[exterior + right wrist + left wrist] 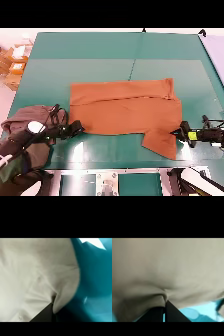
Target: Fold the shirts.
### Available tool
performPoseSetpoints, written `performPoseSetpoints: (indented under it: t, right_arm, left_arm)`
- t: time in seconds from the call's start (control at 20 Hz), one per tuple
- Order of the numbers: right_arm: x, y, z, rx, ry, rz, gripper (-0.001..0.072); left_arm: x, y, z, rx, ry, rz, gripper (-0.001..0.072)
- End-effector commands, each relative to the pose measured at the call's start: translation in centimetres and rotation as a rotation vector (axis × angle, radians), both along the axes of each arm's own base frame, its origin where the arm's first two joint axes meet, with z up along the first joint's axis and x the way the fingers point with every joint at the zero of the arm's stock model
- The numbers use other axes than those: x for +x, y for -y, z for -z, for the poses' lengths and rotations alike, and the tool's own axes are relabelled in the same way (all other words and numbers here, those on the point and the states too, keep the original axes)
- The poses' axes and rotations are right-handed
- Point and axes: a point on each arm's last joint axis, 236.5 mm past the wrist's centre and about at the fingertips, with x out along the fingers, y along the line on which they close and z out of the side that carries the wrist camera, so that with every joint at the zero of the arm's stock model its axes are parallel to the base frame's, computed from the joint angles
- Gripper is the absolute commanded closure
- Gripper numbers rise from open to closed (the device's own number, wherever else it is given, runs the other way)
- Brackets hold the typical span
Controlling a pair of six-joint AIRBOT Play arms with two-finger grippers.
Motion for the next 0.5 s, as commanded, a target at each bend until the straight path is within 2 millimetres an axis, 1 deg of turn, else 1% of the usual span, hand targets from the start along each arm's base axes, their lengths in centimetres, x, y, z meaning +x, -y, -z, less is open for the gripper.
performPoseSetpoints:
  t: [0.0, 0.1, 0.15, 0.25, 0.35, 0.45]
  right_arm:
    - [0.5, 1.5, -2.8, -0.055, 0.001, 0.009, 0.0693]
    - [2.1, 1.8, -4.9, -0.064, 0.062, 0.007, 0.0693]
    - [3.1, 1.5, -6.2, -0.060, 0.095, -0.011, 0.0693]
    - [5.7, 1.0, -8.9, -0.078, 0.177, -0.061, 0.0694]
    - [8.7, 0.8, -11.6, -0.123, 0.259, -0.085, 0.0694]
    - [11.9, 1.1, -13.5, -0.160, 0.316, -0.090, 0.0694]
  left_arm:
    - [1.5, -1.9, -2.2, 0.158, 0.021, 0.087, 0.0677]
    - [3.3, -1.4, -5.7, 0.162, 0.078, 0.128, 0.0678]
    - [4.4, -1.0, -7.8, 0.157, 0.122, 0.142, 0.0678]
    - [6.5, -0.5, -11.1, 0.158, 0.202, 0.159, 0.0678]
    - [8.9, -0.8, -13.2, 0.193, 0.267, 0.162, 0.0678]
    - [11.2, -0.6, -14.1, 0.206, 0.293, 0.164, 0.0677]
